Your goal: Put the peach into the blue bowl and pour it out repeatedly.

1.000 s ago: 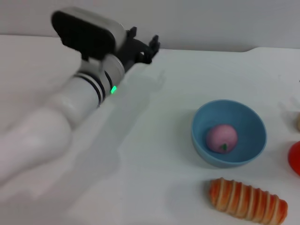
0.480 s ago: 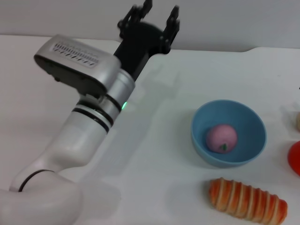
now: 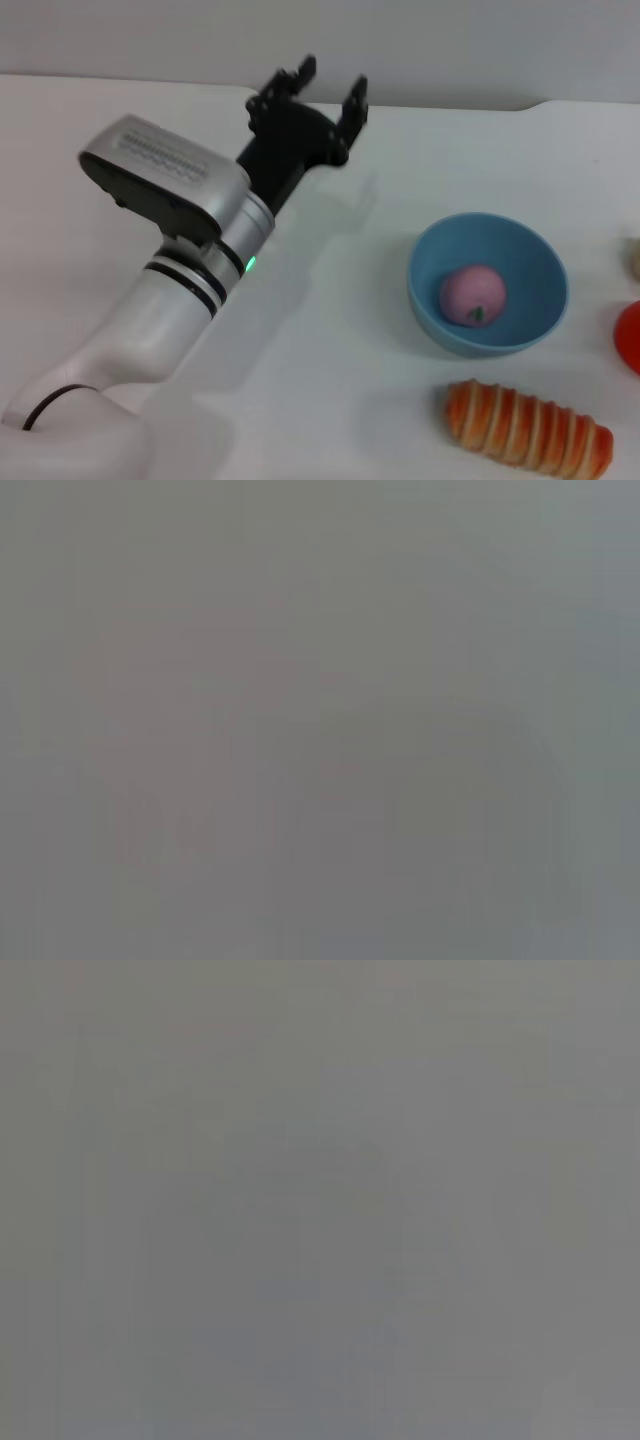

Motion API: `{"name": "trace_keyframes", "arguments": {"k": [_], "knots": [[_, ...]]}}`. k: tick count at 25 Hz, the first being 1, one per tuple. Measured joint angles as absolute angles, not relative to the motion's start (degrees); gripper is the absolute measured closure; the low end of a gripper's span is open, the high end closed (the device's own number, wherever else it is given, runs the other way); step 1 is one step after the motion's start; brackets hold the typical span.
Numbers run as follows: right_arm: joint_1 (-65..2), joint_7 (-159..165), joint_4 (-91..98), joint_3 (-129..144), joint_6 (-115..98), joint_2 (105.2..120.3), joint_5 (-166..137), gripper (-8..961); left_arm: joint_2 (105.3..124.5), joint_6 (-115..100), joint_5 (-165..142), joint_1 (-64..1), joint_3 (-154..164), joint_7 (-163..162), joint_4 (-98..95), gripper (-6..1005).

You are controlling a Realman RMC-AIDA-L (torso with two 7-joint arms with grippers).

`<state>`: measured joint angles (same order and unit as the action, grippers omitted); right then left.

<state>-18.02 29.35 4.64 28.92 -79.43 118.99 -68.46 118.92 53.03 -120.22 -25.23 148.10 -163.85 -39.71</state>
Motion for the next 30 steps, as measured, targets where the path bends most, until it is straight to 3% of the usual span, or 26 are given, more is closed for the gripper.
{"name": "trace_keyframes", "arguments": {"k": [8,30], "knots": [[-16.6,13.8,-3.1,25.6,-86.1,119.23,-54.7,521,118.87,58.3,-116.4,-24.8,148.9,-163.4,-34.6,454],[-16.8,14.7,-7.6,25.3,-87.2,119.38,-53.1,522,118.97,57.1,-114.0,-23.8,150.5,-164.9,-34.1,459]]}}
